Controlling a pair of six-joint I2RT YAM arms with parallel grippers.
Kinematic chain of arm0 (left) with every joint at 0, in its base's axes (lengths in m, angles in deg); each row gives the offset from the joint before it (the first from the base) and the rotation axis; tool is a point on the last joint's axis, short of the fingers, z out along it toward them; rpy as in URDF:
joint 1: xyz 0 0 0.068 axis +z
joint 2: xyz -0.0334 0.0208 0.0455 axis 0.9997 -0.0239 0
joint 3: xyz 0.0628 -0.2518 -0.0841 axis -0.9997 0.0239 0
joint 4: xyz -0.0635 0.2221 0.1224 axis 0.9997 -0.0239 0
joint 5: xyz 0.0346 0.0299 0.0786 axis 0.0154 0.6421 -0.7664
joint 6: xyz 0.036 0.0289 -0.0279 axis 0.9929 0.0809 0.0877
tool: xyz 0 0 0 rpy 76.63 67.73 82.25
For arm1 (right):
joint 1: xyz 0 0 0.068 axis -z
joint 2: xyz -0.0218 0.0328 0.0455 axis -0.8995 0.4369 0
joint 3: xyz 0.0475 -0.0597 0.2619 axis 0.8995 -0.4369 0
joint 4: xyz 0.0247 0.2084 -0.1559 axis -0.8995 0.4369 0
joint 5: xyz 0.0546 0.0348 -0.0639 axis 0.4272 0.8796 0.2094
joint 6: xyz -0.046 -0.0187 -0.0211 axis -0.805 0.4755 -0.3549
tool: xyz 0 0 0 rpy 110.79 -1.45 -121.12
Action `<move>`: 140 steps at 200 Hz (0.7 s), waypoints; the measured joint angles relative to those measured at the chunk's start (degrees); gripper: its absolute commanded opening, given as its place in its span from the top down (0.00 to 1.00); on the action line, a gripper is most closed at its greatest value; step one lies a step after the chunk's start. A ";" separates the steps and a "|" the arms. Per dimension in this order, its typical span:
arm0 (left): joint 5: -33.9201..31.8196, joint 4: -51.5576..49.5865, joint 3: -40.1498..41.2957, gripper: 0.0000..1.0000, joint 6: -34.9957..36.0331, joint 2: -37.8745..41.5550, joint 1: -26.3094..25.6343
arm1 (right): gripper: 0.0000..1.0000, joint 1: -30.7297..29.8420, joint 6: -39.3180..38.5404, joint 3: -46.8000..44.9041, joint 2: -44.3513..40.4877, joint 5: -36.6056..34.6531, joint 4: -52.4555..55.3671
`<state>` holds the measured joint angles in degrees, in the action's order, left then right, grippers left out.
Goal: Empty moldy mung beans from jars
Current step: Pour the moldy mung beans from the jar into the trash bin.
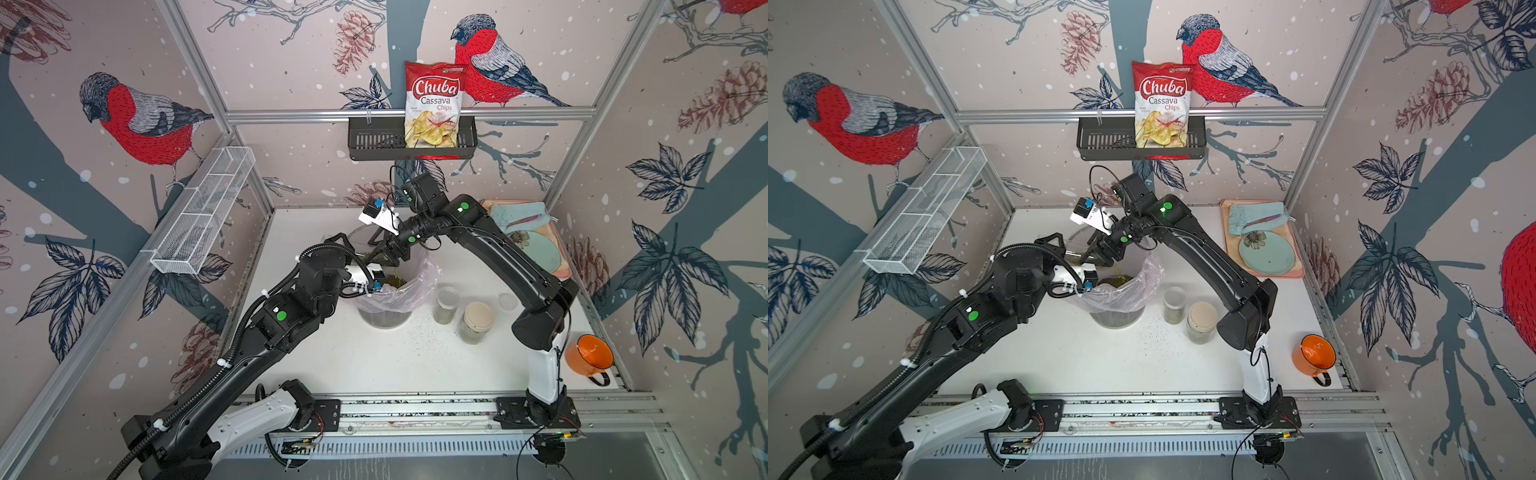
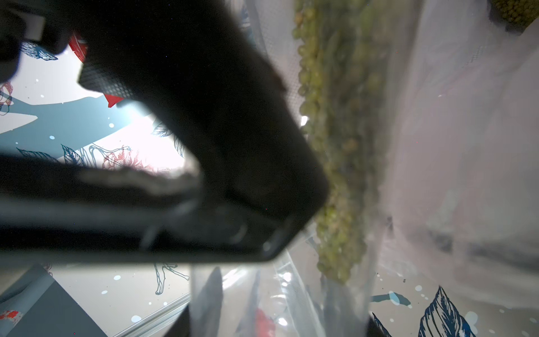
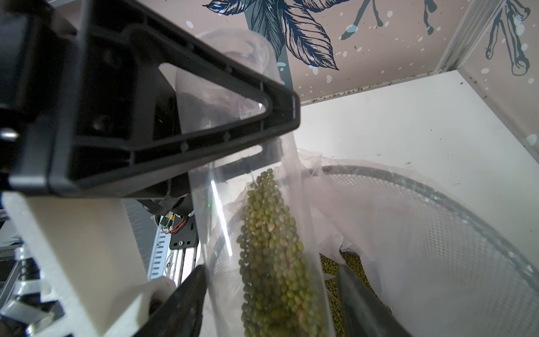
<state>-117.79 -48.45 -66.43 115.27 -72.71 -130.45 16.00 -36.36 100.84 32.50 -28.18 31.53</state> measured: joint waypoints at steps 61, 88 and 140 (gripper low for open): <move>0.61 1.25 0.02 0.61 -0.55 0.02 -0.20 | 0.31 1.66 -3.56 -1.07 -1.62 -0.92 2.40; 0.61 1.73 0.02 0.61 -0.55 0.02 -0.26 | 0.31 2.47 -4.17 -2.27 -2.71 -0.94 3.08; 0.48 1.68 0.00 0.61 -0.50 -0.17 -0.55 | 0.32 2.45 -5.18 -2.34 -2.75 -1.14 3.76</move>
<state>-117.31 -46.77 -66.43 114.77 -72.89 -131.00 18.45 -41.54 98.50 29.75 -29.32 35.29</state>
